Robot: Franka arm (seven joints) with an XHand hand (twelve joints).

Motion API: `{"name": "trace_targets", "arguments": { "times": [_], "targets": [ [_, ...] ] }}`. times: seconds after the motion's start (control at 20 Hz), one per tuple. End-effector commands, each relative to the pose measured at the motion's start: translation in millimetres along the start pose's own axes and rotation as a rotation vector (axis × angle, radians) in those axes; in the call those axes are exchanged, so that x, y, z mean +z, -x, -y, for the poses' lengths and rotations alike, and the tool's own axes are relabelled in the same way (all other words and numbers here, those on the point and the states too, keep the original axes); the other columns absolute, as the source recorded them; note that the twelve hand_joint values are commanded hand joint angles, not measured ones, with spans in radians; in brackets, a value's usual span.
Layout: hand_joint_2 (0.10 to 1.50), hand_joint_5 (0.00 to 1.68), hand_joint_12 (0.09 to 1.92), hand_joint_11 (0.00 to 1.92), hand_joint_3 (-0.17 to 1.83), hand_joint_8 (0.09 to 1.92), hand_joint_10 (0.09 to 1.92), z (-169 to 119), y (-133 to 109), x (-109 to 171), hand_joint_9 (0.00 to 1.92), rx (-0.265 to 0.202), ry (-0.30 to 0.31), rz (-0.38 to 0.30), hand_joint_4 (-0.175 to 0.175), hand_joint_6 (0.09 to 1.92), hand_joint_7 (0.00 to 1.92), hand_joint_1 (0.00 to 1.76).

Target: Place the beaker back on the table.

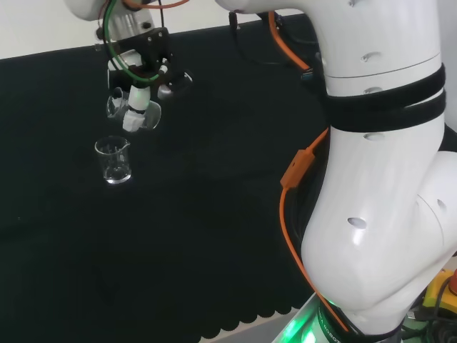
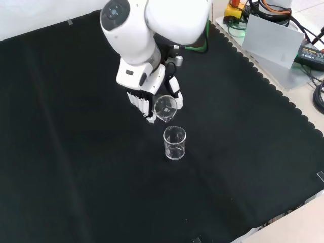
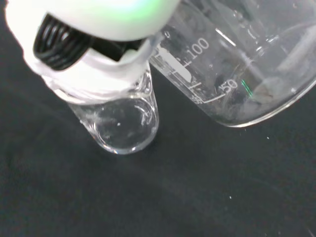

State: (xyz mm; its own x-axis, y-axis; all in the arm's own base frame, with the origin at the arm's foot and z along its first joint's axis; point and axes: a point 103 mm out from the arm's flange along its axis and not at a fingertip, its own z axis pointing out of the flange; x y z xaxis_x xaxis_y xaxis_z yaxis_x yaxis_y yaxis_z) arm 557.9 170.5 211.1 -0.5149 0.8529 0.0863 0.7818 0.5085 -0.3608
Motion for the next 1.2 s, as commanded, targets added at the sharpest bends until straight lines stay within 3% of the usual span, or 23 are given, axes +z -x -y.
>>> {"name": "trace_targets", "arguments": {
  "times": [0.05, 0.9, 1.2],
  "targets": [
    [0.61, 1.16, 0.81, 1.2, 0.81, 0.88, 0.79, -3.5, 17.8, 3.4, 1.52, -0.021, 0.065, -0.078, -0.175, 0.91, 1.23, 1.3],
    [0.62, 1.15, 0.81, 1.18, 0.81, 0.89, 0.79, -15.9, 63.5, 37.4, 1.51, -0.045, 0.213, -0.231, -0.175, 0.92, 1.22, 1.3],
    [0.63, 1.14, 0.81, 1.17, 0.78, 0.89, 0.79, -22.2, 75.3, 56.0, 1.49, -0.058, 0.251, -0.343, -0.175, 0.92, 1.21, 1.3]
  ]
}}
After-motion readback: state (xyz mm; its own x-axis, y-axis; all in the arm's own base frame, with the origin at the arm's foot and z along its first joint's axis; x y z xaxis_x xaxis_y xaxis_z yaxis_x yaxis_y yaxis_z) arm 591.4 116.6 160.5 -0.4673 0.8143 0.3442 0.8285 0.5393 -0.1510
